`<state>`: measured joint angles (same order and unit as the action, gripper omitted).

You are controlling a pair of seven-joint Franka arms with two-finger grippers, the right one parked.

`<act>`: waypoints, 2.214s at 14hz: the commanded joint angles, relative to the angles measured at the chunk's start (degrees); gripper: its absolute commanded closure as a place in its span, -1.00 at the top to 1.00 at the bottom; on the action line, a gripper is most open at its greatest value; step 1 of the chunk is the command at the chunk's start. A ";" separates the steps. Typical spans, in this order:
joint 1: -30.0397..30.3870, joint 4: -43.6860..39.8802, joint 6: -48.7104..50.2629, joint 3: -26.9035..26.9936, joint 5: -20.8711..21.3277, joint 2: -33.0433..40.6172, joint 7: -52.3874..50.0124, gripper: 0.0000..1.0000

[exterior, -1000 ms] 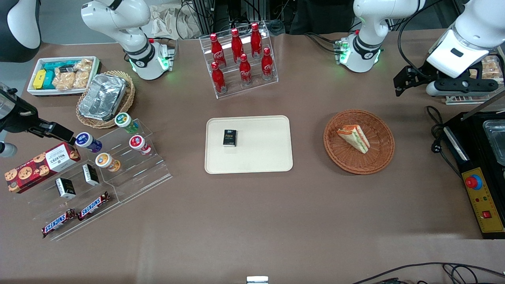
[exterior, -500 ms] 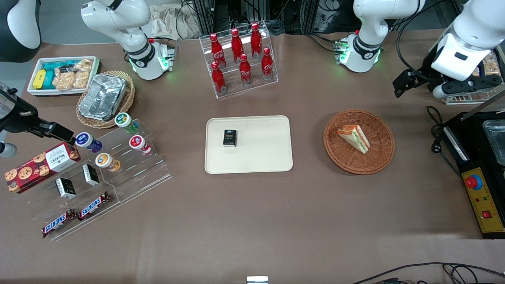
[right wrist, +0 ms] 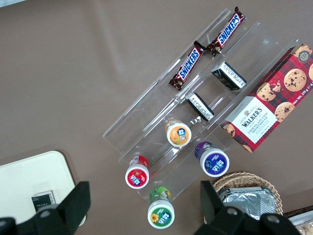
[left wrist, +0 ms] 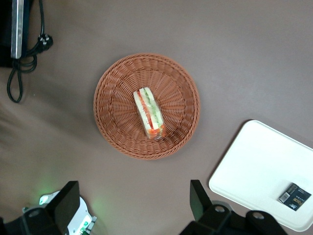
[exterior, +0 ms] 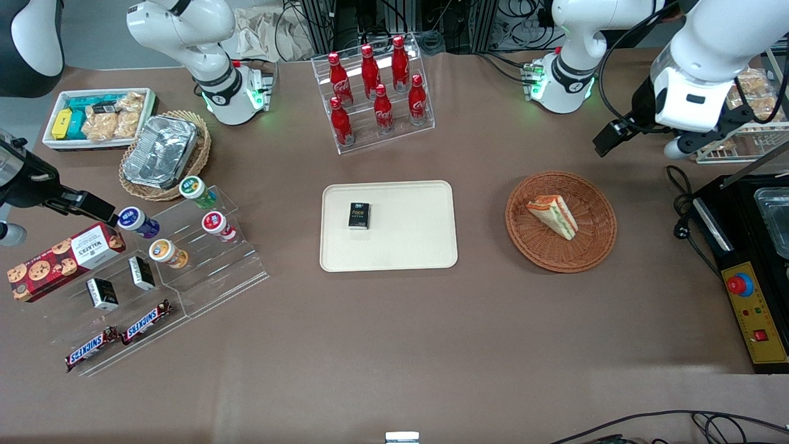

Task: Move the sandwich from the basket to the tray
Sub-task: 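Move the left gripper over the wicker basket toward the wrapped sandwich, then lower the left gripper and close it on the wrapped sandwich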

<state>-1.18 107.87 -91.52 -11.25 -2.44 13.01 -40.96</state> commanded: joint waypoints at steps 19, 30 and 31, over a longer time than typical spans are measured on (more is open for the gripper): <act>-3.74 39.44 -55.76 0.18 0.15 -11.33 -14.32 1.00; -3.13 38.91 -57.63 0.71 4.98 -13.29 -15.20 -1.00; -3.13 38.83 -57.02 0.71 4.99 -10.93 -14.76 -1.00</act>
<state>-4.22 146.70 -149.02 -10.87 1.10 -1.72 -54.98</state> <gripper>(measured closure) 0.661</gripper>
